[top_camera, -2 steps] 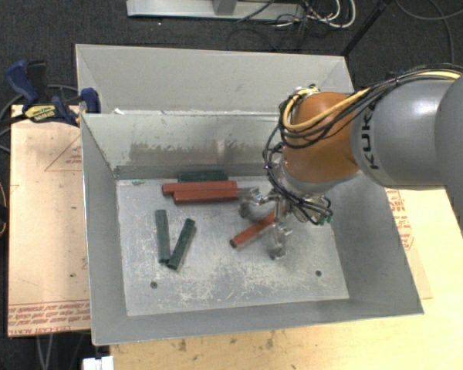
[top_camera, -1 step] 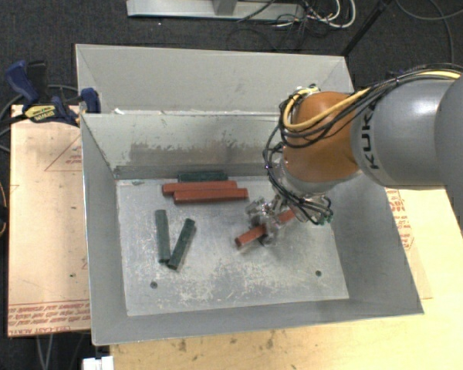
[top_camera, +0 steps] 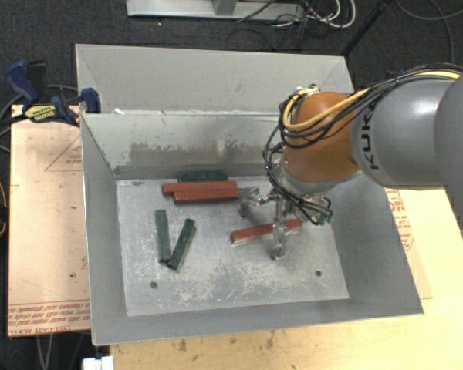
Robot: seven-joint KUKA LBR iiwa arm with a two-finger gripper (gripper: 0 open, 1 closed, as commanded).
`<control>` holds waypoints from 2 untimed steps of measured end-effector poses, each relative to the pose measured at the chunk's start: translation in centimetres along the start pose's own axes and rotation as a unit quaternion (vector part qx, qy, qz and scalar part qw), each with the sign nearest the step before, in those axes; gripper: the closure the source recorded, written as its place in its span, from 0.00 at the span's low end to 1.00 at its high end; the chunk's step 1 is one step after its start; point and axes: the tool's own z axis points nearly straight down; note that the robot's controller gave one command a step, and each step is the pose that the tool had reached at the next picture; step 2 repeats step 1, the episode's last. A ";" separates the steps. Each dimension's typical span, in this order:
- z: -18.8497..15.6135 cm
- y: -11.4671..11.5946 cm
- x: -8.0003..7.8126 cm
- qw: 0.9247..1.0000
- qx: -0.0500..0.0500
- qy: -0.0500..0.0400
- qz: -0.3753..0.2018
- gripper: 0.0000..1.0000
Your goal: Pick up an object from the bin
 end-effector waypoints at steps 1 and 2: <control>0.1 -0.4 -3.9 0.996 -0.001 0.004 -0.089 0.00; 0.1 -0.4 -3.9 0.996 -0.001 0.004 -0.089 0.00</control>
Offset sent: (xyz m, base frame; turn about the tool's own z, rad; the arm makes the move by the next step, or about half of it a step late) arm 0.0375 0.0148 -0.0001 -0.1807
